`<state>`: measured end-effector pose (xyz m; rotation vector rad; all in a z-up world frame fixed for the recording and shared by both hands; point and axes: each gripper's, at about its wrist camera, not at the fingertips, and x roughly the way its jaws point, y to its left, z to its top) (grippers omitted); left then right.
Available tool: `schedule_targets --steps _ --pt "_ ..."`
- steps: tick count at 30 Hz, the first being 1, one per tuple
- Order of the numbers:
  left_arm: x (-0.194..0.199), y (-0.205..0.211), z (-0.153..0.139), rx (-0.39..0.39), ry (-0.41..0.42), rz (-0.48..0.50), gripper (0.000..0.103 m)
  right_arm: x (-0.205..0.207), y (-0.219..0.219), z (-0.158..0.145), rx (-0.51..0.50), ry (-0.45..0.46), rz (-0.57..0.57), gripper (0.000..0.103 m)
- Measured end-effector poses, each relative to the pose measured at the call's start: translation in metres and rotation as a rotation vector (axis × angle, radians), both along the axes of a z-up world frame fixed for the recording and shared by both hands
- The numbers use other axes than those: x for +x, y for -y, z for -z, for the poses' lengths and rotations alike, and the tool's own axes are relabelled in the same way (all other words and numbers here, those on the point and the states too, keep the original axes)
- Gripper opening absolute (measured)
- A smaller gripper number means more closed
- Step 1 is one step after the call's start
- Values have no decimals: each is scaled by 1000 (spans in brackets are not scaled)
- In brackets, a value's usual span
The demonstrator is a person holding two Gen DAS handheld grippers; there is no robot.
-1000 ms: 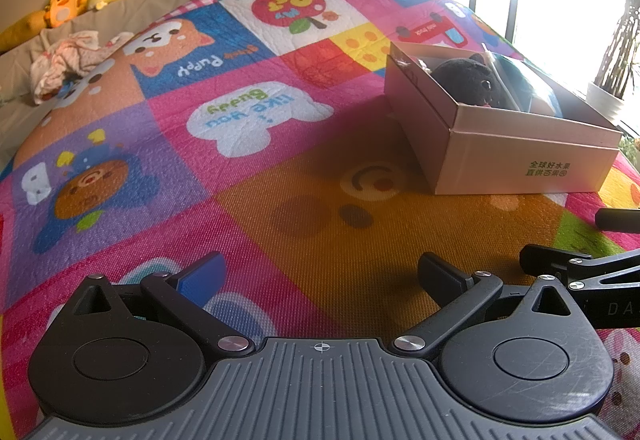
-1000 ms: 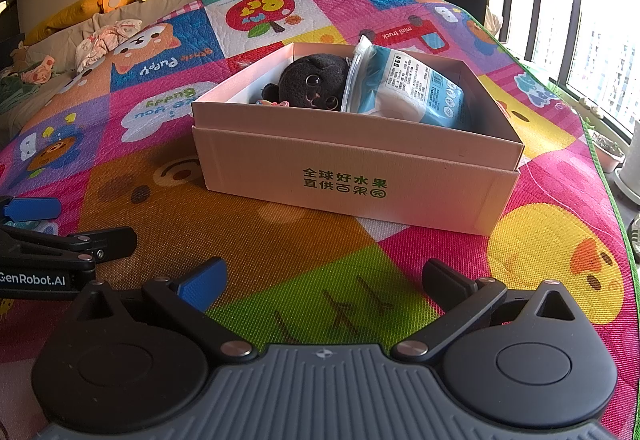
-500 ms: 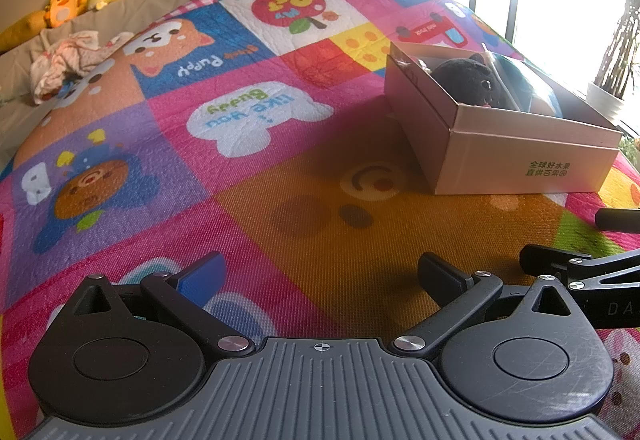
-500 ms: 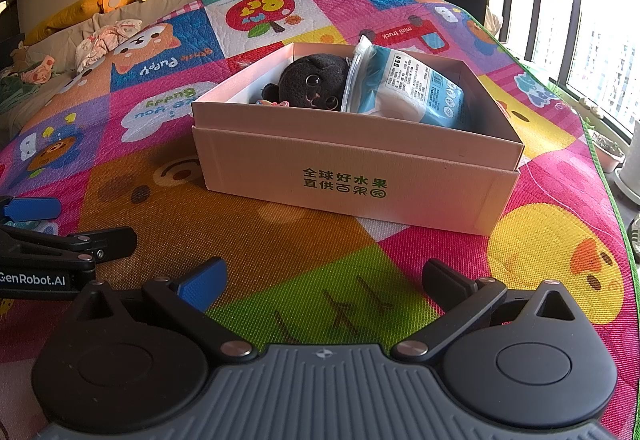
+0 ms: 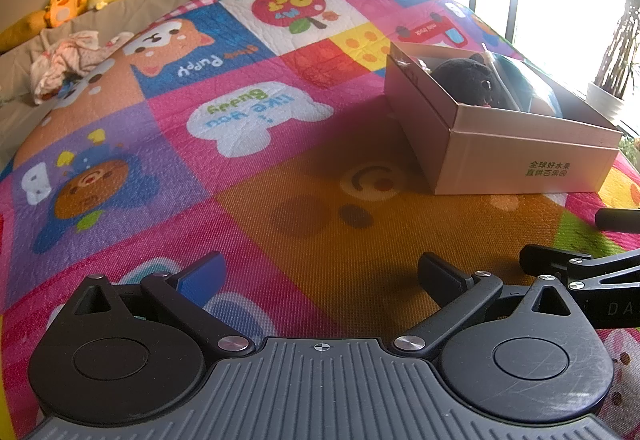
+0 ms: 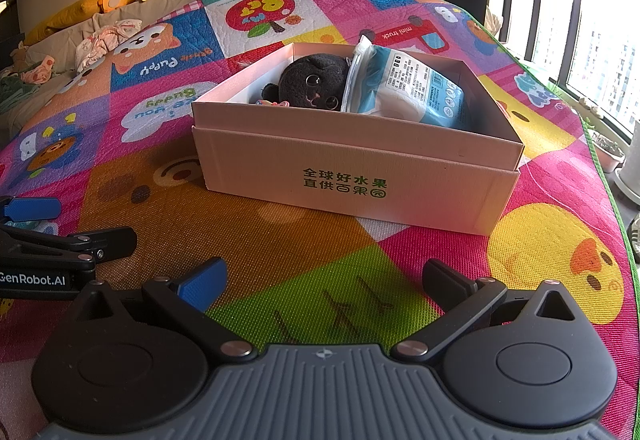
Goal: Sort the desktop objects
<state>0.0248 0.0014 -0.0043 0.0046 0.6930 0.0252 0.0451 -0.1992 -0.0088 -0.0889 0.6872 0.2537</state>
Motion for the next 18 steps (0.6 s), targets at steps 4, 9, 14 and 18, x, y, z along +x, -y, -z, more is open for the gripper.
schedule_targets --steps 4,9,14,18 --pt "0 0 0 0 0 0 103 0 0 0 0 0 0 103" --pt "0 0 0 -3 0 0 103 0 -1 0 1 0 0 103" --pt "1 0 0 -1 1 1 103 0 0 0 0 0 0 103" --pt "1 -2 -1 -7 -2 0 103 0 0 0 0 0 0 103"
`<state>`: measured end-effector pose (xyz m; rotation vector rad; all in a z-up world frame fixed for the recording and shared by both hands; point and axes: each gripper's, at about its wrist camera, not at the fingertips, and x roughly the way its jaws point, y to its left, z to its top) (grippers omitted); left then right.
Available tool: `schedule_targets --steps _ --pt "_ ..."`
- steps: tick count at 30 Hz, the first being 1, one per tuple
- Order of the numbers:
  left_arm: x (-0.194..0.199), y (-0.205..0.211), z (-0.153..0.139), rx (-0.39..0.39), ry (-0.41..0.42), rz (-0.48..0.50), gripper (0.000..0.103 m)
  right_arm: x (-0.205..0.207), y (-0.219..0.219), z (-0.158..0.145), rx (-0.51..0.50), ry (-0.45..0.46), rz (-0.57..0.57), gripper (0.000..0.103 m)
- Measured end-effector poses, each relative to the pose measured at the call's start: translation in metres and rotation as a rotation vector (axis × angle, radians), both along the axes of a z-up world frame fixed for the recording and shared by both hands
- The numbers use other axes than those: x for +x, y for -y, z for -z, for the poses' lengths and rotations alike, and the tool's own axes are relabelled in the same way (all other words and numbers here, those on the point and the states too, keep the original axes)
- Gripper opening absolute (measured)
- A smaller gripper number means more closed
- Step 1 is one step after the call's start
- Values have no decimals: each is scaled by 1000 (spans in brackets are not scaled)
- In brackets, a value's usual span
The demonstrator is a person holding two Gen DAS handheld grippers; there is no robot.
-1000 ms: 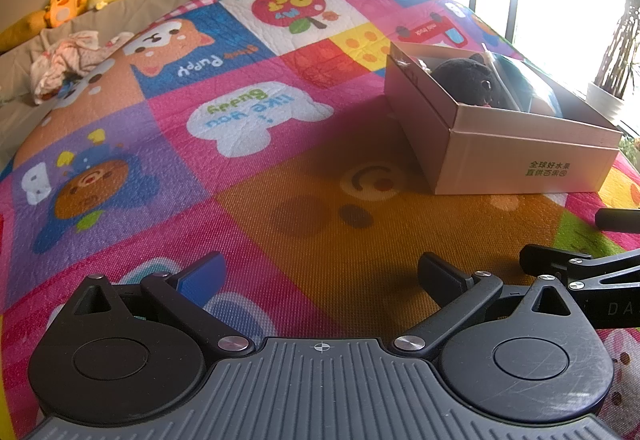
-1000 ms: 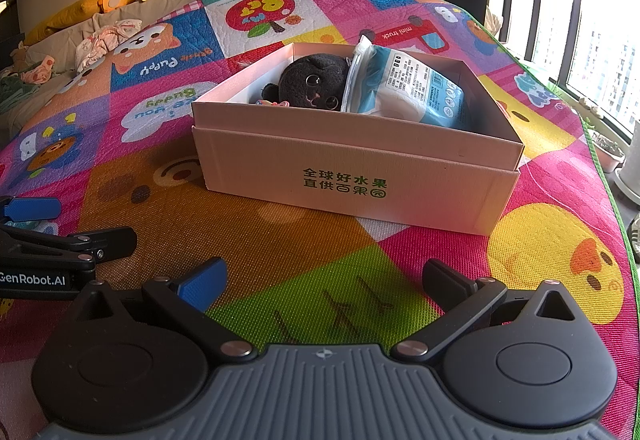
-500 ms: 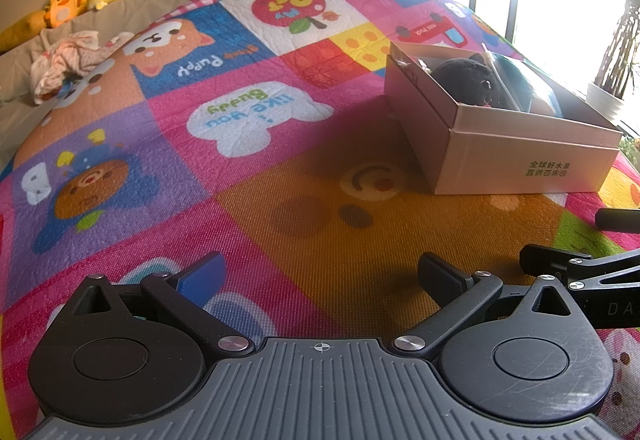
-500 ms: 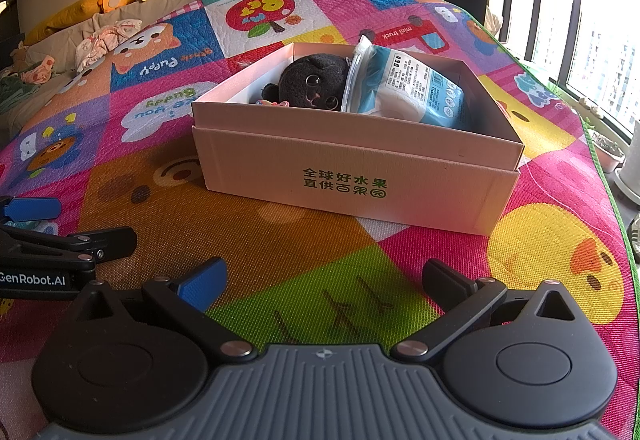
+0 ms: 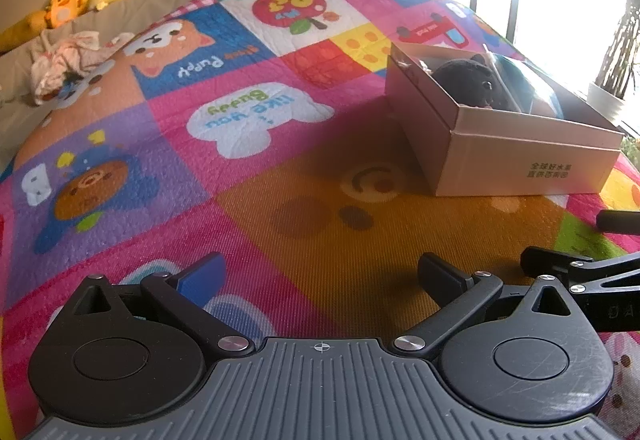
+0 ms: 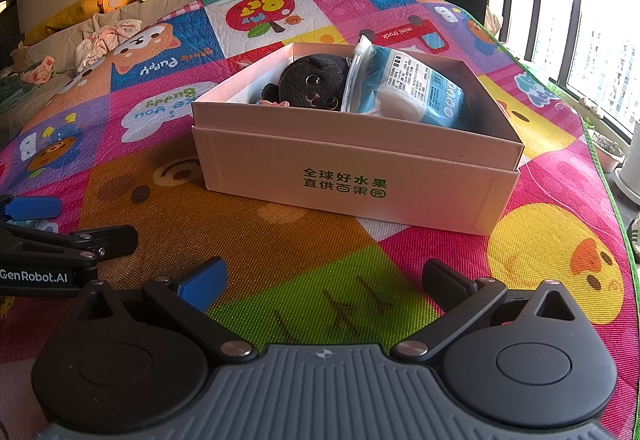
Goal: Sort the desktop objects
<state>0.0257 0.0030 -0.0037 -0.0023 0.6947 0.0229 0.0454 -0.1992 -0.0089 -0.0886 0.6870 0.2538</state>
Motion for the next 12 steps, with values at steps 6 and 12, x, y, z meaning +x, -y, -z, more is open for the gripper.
schedule_targets --steps 6,12 --pt "-4 3 -3 2 -43 16 103 -1 0 0 -1 0 0 103" --pt "-5 -1 -3 -11 -41 19 103 0 0 0 0 0 0 103"
